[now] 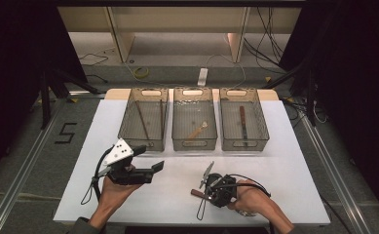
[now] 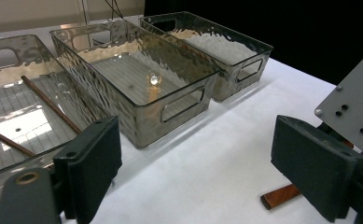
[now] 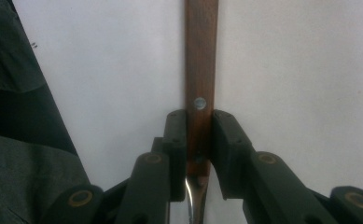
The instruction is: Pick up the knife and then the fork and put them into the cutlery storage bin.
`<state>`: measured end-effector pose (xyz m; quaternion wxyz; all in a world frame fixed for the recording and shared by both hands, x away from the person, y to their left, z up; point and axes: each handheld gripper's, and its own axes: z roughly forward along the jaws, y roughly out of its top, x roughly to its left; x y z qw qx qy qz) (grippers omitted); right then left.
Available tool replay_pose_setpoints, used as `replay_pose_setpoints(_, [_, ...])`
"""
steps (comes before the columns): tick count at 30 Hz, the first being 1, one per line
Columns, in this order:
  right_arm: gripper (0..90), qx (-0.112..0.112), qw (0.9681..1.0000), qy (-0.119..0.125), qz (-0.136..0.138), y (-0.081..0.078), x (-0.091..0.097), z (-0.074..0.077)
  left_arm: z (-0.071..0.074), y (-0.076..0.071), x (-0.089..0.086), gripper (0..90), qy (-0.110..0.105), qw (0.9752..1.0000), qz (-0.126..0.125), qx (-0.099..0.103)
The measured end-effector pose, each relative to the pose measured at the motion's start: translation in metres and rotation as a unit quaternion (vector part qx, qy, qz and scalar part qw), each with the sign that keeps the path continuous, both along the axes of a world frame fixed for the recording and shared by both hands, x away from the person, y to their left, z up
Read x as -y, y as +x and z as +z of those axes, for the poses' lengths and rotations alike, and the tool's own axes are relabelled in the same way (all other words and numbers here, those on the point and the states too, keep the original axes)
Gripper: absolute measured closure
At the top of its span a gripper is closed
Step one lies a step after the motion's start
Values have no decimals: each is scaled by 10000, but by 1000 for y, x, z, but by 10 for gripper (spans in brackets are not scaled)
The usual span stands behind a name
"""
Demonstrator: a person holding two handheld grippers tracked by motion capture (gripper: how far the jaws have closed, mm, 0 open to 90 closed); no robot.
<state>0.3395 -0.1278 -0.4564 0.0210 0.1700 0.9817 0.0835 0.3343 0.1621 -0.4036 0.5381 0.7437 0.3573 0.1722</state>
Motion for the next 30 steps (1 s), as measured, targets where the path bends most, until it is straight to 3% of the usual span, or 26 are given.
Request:
replay_pose_setpoints(4, [768, -67, 9999, -6, -133, 0, -2, 1, 0, 0, 0, 157, 14, 10000, -7, 5])
replay_pose_setpoints(5, [769, -39, 10000, -21, -3, 1, -1, 0, 0, 0, 0, 157, -3, 10000, 3, 2])
replay_pose_setpoints(12, [771, -104, 9998, -62, -143, 1, -2, 1, 0, 0, 0, 157, -1, 10000, 1, 1])
replay_pose_setpoints(21, [772, -36, 9999, -14, -114, 2, 0, 3, 1, 0, -1, 157, 6, 10000, 3, 19])
replay_pose_setpoints(23, [772, -70, 9996, 90, -277, 3, 1, 6, 1, 0, -1, 157, 3, 10000, 11, 16])
replay_pose_setpoints(30, [772, 44, 9979, 463, -460, 12, 15, 18, 1, 0, -1, 157, 9, 10000, 10, 16])
